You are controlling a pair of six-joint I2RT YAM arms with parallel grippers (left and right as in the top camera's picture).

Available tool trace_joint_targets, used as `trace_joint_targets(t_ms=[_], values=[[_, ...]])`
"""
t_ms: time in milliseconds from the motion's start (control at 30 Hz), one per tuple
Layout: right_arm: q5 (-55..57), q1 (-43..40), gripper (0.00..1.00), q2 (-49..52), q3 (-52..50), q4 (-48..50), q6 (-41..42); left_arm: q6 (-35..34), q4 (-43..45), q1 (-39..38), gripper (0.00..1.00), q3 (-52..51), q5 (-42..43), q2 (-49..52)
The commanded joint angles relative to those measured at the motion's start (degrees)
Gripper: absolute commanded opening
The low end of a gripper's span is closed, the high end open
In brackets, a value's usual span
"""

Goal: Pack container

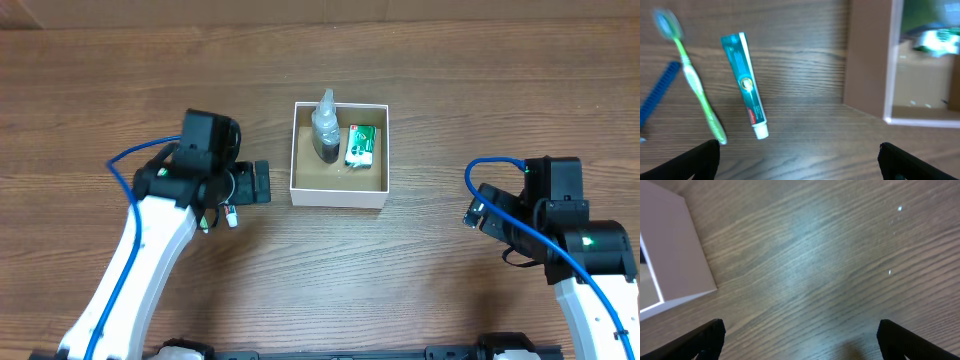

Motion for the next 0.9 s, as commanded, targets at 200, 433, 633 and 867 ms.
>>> trace_joint_targets(t_ms=[200, 433, 633, 867], values=[[-0.9, -0.2, 1.0, 0.3, -1.0, 1.0, -1.5, -8.2, 5.2, 4.5, 1.0, 0.9, 6.2, 18.6], [-0.9, -0.2, 1.0, 0.3, -1.0, 1.0, -1.5, -8.3, 7.5, 6.6, 1.0, 0.9, 6.6, 24.4], [-0.9, -0.2, 1.0, 0.3, -1.0, 0.9, -1.5, -9.3, 7.8, 6.6, 0.96, 0.9, 6.5, 28.7], [-0.9, -0.2, 1.0, 0.3, -1.2, 0.8, -1.5, -9.3, 8.2, 6.6, 0.63, 0.9, 5.2, 29.5]])
